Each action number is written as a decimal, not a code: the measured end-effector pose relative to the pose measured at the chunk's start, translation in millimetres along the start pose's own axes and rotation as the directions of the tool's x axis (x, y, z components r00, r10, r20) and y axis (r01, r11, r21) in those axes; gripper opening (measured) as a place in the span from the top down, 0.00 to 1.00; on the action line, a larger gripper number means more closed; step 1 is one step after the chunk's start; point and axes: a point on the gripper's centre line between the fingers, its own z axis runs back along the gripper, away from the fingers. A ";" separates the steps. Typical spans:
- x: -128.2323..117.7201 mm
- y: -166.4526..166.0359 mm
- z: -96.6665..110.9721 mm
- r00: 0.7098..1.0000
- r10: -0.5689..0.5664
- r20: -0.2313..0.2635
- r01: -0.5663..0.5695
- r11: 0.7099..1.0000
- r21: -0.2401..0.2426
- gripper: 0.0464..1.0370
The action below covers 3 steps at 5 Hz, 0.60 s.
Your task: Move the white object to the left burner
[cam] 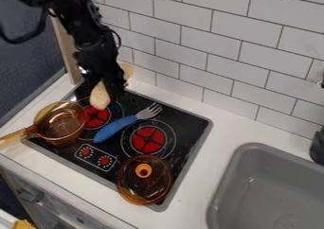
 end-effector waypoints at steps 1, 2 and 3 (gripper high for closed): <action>5.0 12.1 -20.5 0.999 0.029 -0.035 -0.027 0.999 0.037 0.39; 8.8 9.1 -31.4 0.999 0.016 -0.049 -0.014 0.999 0.044 0.39; 4.3 7.3 -45.7 0.997 0.010 -0.074 -0.007 0.999 0.040 0.39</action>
